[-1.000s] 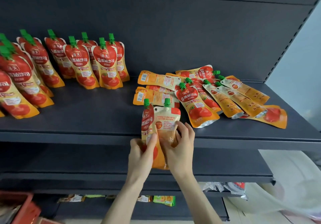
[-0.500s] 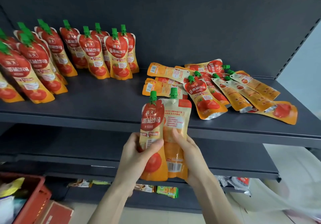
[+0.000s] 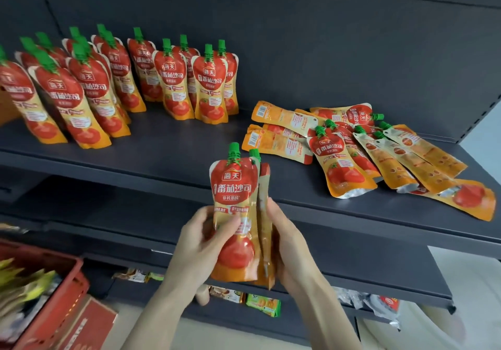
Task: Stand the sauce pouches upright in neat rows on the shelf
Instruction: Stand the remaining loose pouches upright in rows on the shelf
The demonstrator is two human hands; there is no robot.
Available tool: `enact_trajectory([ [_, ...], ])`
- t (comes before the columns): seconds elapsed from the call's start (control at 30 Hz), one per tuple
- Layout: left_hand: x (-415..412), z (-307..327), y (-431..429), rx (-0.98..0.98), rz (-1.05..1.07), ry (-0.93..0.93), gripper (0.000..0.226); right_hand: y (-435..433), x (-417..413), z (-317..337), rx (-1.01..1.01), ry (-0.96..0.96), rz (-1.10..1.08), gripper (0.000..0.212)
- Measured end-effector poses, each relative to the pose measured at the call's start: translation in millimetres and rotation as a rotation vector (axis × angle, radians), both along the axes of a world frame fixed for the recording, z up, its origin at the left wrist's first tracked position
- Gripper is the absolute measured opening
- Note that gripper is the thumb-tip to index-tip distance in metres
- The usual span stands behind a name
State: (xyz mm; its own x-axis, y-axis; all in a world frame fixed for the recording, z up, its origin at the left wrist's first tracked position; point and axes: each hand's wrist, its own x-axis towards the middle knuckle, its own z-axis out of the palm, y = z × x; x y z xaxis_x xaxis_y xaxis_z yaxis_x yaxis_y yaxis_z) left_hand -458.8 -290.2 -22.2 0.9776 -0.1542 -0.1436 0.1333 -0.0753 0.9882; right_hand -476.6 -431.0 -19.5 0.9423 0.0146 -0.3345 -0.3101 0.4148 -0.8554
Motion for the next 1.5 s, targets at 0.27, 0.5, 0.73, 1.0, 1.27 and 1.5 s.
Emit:
enact_trajectory([
  [0.27,51,12,44,-0.109,0.130,-0.102,0.029,21,56,20,-0.333,-0.104,-0.145,0.052],
  [0.5,149,26,81,-0.102,0.067,-0.279,0.016,58,150,39,-0.371,-0.297,-0.311,0.031],
  [0.73,259,23,105,0.002,0.041,-0.440,0.020,86,235,35,-0.567,-0.479,-0.548,0.029],
  [1.0,328,-7,106,0.021,0.022,-0.392,0.026,92,295,10,-0.686,-0.413,-0.619,0.030],
  [1.27,335,-23,107,0.122,-0.009,-0.361,0.053,84,290,-14,-0.799,-0.387,-0.486,0.046],
  [1.5,332,-19,106,0.158,0.009,-0.423,0.044,88,286,-21,-0.892,-0.344,-0.570,0.055],
])
